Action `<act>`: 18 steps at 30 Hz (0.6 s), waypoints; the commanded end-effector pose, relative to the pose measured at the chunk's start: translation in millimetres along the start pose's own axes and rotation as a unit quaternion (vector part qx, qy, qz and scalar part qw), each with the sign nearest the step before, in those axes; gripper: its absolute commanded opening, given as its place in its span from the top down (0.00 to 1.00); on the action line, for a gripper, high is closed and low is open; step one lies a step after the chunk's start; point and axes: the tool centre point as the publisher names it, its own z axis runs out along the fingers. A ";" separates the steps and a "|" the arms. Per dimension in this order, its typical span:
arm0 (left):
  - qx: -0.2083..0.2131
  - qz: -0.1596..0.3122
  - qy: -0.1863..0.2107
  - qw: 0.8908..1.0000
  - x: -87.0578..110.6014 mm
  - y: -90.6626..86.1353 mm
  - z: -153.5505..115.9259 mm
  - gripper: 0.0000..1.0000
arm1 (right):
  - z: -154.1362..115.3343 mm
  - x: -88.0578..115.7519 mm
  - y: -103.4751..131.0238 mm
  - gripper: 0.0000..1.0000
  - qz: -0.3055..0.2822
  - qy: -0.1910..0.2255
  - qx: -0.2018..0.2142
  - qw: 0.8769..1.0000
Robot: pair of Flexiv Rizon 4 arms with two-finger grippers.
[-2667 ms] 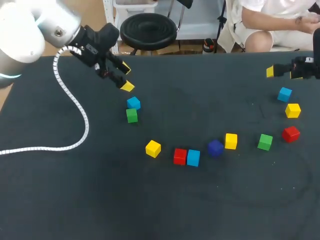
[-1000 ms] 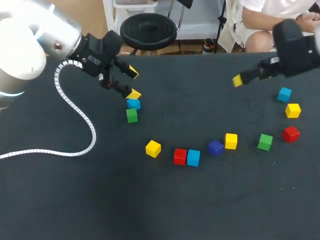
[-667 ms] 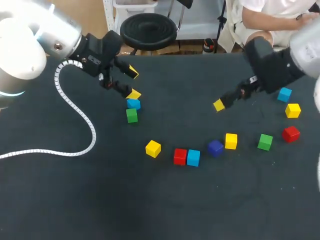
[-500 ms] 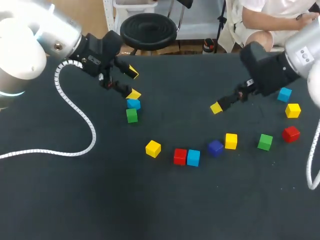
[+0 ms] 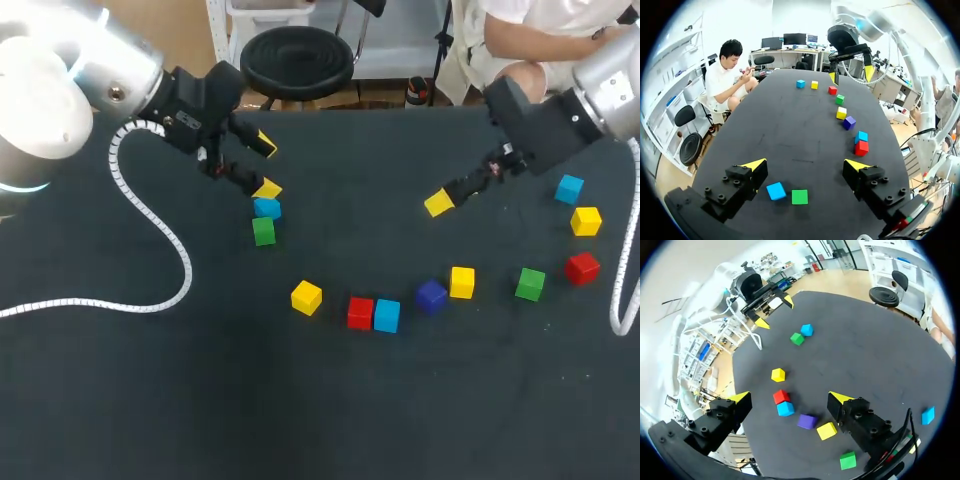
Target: Place the blue cubes, place green cubes on the blue cubes, place the yellow cubes on the green cubes, then place the red cubes on the yellow cubes, and place purple cube on the red cubes.
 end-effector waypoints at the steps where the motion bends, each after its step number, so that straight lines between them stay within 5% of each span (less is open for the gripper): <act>1: 0.000 0.001 -0.001 1.000 0.7 -0.4 -0.5 0.00 | 17.9 5.5 17.1 0.00 -0.050 0.010 -0.034 0.998; 6: 0.000 0.001 -0.001 1.000 0.7 -0.4 -0.5 0.00 | 50.1 27.4 48.3 0.00 -0.084 0.085 -0.076 0.990; 13: 0.000 0.001 -0.001 1.000 0.7 -0.4 -0.5 0.00 | 80.6 66.2 74.0 0.00 -0.119 0.115 -0.123 0.978; 18: 0.000 0.001 -0.001 1.000 0.7 -0.4 -0.5 0.00 | 78.6 71.9 77.0 0.00 -0.111 0.107 -0.131 0.979</act>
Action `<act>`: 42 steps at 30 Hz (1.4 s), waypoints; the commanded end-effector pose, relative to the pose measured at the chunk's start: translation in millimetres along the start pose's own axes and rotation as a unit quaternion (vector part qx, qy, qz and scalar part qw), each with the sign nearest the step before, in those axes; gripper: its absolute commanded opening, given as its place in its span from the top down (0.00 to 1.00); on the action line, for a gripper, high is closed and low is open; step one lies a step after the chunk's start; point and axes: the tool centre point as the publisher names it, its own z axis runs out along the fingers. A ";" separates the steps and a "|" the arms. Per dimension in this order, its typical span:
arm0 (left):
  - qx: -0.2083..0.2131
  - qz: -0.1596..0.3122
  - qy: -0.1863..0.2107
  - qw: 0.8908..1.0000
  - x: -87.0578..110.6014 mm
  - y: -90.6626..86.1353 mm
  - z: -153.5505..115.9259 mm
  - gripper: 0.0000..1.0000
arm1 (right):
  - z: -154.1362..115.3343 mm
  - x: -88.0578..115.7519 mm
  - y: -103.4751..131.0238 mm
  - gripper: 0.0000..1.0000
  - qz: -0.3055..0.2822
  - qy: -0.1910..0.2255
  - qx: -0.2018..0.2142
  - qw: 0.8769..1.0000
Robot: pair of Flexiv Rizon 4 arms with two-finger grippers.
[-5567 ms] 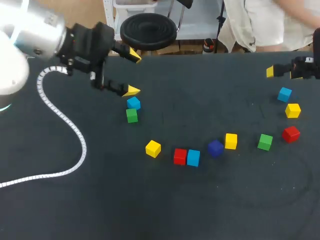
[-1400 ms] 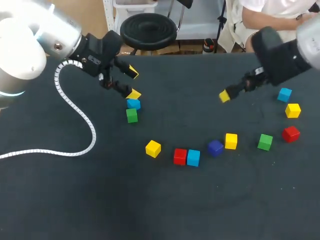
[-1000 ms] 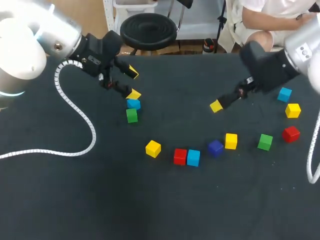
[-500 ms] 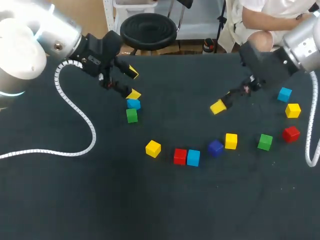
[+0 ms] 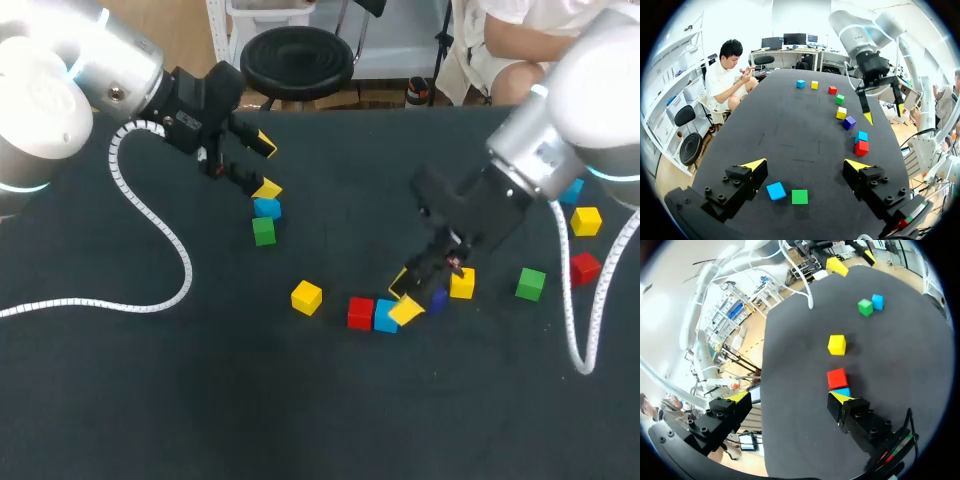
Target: Place the blue cubes, place green cubes on the blue cubes, place the yellow cubes on the green cubes, then place the red cubes on the yellow cubes, and place purple cube on the red cubes.
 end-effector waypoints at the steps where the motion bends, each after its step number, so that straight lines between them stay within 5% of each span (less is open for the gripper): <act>1: 0.000 0.001 -0.001 1.000 0.7 -0.4 -0.5 0.00 | -4.4 0.9 -1.8 0.00 -0.010 -0.014 -0.001 1.000; 19: 0.000 0.001 -0.001 1.000 0.7 -0.4 -0.5 0.00 | -4.4 0.9 -1.8 0.00 -0.010 -0.014 -0.001 1.000; 23: 0.000 0.001 -0.001 1.000 0.7 -0.4 -0.5 0.00 | 14.5 -7.1 5.0 0.00 -0.079 0.132 0.049 0.987; 29: 0.000 0.001 -0.001 1.000 0.7 -0.4 -0.5 0.00 | 12.8 -5.4 7.1 0.00 -0.162 0.217 0.075 0.960; 35: 0.000 0.001 -0.001 1.000 0.7 -0.4 -0.5 0.00 | -1.5 -1.3 1.4 0.00 -0.188 0.251 0.096 0.945; 42: 0.000 0.001 -0.001 1.000 0.7 -0.4 -0.5 0.00 | -16.6 3.0 0.2 0.00 -0.147 0.229 0.097 0.957</act>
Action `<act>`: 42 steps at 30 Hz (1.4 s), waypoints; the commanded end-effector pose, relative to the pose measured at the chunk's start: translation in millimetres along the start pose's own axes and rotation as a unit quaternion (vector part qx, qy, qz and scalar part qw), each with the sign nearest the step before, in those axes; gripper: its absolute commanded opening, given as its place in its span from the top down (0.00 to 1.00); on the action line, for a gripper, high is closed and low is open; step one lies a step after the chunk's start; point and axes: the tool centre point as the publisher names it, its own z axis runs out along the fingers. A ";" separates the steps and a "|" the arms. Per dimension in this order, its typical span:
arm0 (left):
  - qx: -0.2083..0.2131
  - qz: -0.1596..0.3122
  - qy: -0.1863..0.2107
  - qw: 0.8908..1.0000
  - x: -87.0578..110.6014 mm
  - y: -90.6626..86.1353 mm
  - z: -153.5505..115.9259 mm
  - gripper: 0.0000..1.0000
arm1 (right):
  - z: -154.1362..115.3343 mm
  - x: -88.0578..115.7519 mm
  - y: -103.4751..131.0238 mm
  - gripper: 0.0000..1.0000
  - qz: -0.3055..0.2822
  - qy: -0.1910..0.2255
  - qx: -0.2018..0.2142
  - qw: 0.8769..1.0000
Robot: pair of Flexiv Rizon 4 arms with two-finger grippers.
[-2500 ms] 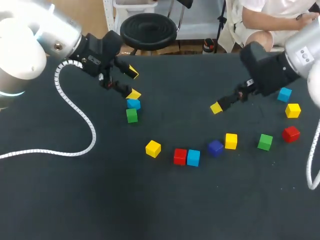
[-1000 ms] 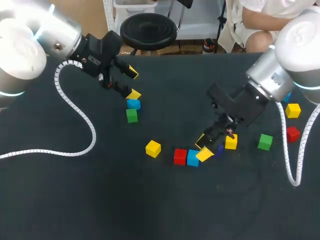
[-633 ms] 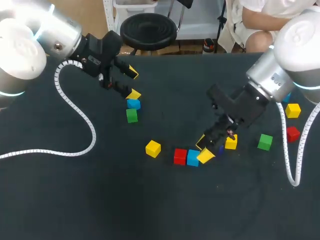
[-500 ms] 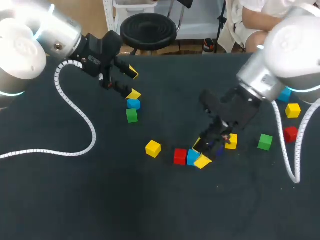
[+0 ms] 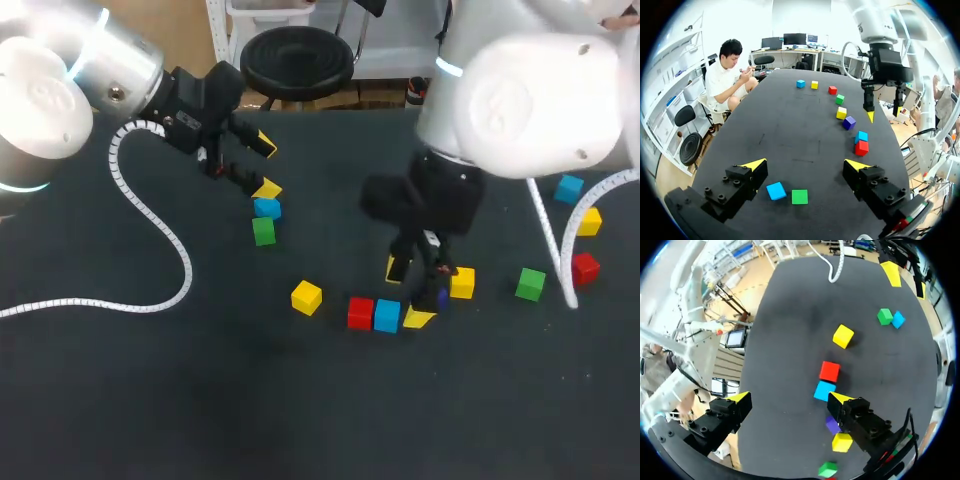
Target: Place the blue cubes, place green cubes on the blue cubes, place the yellow cubes on the green cubes, then place the red cubes on the yellow cubes, and place purple cube on the red cubes.
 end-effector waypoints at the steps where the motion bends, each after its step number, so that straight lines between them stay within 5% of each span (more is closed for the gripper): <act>1: 0.000 0.001 -0.001 1.000 0.8 -0.3 -0.5 0.00 | -2.6 -2.2 7.8 0.00 0.036 -0.004 -0.013 0.999; 19: 0.000 0.001 -0.001 1.000 0.8 -0.3 -0.5 0.00 | -2.6 -2.2 7.8 0.00 0.036 -0.004 -0.013 0.999; 25: 0.000 0.001 -0.001 1.000 0.8 -0.3 -0.5 0.00 | 23.0 44.9 2.1 0.00 0.088 0.016 0.010 0.996; 29: 0.000 0.001 -0.001 1.000 0.8 -0.3 -0.5 0.00 | 29.0 51.8 -3.0 0.00 0.053 0.000 0.012 0.998; 36: 0.000 0.001 -0.001 1.000 0.8 -0.3 -0.5 0.00 | 34.2 48.5 -12.4 0.00 -0.038 -0.097 0.062 0.993; 40: 0.000 0.001 -0.001 1.000 0.8 -0.3 -0.5 0.00 | 36.1 45.3 -14.6 0.00 -0.041 -0.147 0.081 0.985; 42: 0.000 0.001 -0.001 1.000 0.8 -0.3 -0.5 0.00 | 38.9 39.8 -12.4 0.00 0.005 -0.166 0.086 0.982</act>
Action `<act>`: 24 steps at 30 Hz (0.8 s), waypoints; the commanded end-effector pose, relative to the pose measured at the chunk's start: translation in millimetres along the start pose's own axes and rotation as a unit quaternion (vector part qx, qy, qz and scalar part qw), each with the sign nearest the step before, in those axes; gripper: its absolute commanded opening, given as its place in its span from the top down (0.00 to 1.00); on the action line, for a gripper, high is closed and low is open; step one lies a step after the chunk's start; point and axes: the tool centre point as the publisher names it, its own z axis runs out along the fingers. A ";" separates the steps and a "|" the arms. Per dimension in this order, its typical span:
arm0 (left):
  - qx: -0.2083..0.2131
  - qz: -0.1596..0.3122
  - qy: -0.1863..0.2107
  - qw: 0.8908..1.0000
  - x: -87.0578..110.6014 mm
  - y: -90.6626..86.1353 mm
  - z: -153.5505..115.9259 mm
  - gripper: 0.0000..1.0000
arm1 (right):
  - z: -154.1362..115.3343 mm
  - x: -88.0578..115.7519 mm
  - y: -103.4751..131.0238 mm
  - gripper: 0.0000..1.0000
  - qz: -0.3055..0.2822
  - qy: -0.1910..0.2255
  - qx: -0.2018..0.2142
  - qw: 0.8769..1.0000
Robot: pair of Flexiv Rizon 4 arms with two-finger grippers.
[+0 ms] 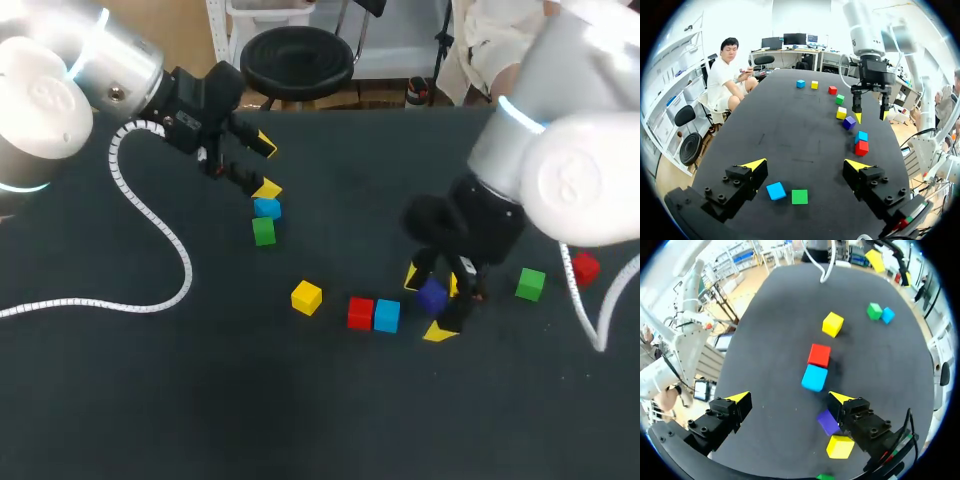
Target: Place the blue cubes, place green cubes on the blue cubes, place the yellow cubes on the green cubes, then place the red cubes on the yellow cubes, and place purple cube on the red cubes.
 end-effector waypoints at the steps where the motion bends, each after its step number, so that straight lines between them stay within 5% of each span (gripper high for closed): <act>1: 0.000 0.001 -0.001 1.000 0.8 -0.3 -0.5 0.00 | 5.1 2.8 12.7 0.00 0.056 -0.078 0.037 0.995; 7: 0.000 0.001 -0.001 1.000 0.8 -0.3 -0.5 0.00 | 8.7 -8.6 24.5 0.00 0.091 -0.049 0.067 0.992; 15: 0.000 0.001 -0.001 1.000 0.8 -0.3 -0.5 0.00 | 12.7 -19.6 6.7 0.00 0.049 -0.023 0.071 0.996; 24: 0.000 0.001 -0.001 1.000 0.8 -0.3 -0.5 0.00 | 12.8 -23.0 -7.9 0.00 0.032 -0.053 0.052 0.997</act>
